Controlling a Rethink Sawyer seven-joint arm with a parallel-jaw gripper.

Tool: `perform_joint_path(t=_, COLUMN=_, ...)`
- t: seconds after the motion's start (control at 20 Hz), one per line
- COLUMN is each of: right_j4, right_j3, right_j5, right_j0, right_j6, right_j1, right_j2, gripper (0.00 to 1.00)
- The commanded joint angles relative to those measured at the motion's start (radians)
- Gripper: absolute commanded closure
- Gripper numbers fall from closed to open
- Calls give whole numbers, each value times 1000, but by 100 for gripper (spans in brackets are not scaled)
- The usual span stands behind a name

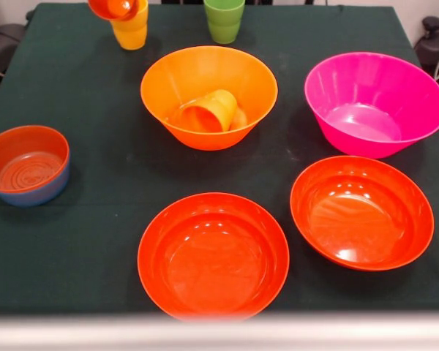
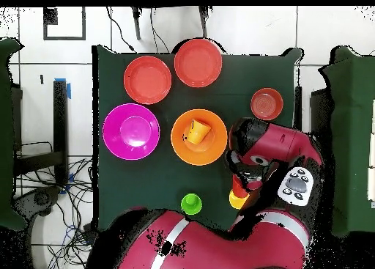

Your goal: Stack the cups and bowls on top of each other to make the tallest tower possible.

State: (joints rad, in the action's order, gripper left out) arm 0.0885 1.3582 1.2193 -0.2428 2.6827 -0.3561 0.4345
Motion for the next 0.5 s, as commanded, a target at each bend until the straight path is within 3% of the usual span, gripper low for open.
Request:
perform_joint_path(t=0.05, right_j4=48, right_j3=66, right_j5=-15, right_j0=14, right_j6=-33, right_j1=24, right_j2=-80, gripper=100)
perform_joint_path(t=0.5, right_j4=59, right_j3=79, right_j5=-12, right_j0=7, right_j6=-54, right_j1=14, right_j2=-77, gripper=100)
